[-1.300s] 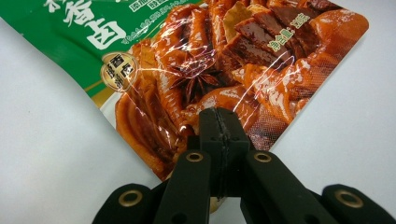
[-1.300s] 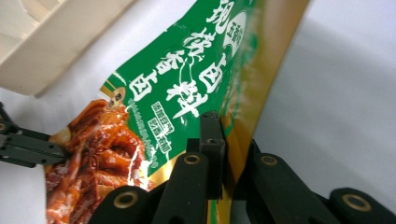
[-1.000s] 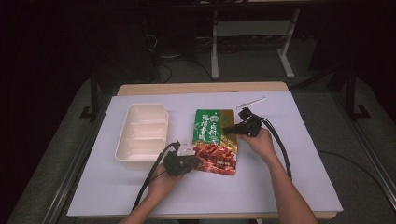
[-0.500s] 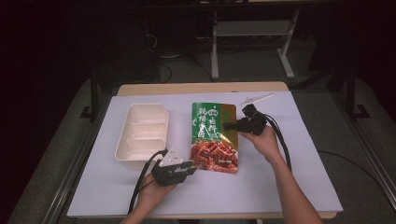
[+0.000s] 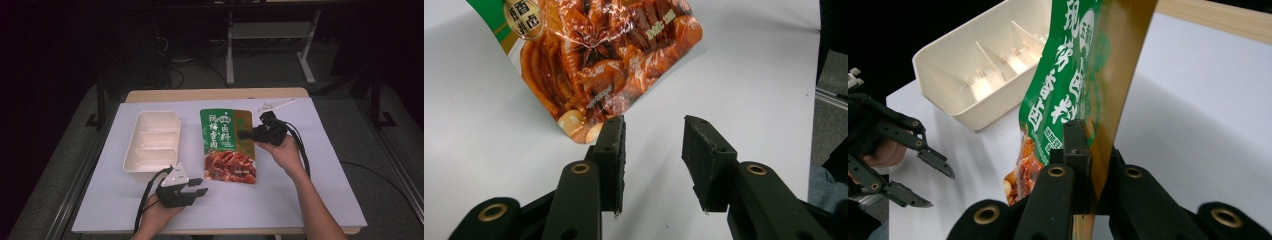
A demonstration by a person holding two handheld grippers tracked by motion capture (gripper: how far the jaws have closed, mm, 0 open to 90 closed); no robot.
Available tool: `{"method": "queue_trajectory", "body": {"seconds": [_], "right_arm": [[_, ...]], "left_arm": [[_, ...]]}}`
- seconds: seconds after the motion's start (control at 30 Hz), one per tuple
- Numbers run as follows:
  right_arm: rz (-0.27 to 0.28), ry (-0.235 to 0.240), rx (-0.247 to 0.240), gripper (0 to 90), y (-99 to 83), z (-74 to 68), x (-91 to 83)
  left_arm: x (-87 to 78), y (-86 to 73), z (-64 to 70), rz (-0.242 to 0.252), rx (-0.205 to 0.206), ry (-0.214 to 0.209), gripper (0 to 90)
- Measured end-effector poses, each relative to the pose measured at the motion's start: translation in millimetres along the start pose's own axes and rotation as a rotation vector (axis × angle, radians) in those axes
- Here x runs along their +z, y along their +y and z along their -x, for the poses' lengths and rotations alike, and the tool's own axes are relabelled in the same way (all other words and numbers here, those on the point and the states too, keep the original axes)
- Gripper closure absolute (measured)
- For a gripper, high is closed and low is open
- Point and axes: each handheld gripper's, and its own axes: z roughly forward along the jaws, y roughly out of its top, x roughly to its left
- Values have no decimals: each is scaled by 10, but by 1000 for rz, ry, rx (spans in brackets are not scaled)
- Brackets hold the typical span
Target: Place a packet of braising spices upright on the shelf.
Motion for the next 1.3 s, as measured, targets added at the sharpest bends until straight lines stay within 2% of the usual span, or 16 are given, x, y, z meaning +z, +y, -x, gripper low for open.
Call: {"method": "queue_trajectory", "body": {"seconds": [0.17, 0.3, 0.4, 0.6, 0.67, 1.07, 1.3], "right_arm": [[9, -6, -37, 889, 56, -123, -13], [25, 2, -47, 889, 72, -168, -20], [49, 7, -64, 892, 91, -233, -46], [60, -7, -82, 893, 137, -333, -81], [66, -10, -94, 893, 162, -366, -94], [84, -40, -118, 894, 354, -496, -90], [104, -27, -117, 894, 479, -566, -95]], "left_arm": [[-61, -31, 55, 13, 8, -3, 590], [-79, -49, 89, 15, 10, 0, 578], [-90, -70, 122, 11, 25, 0, 568], [-95, -96, 170, 10, 45, -4, 559], [-99, -108, 171, 12, 45, -18, 554], [-129, -159, 154, 32, 30, -17, 523], [-133, -173, 141, 35, 38, -4, 510]]}}
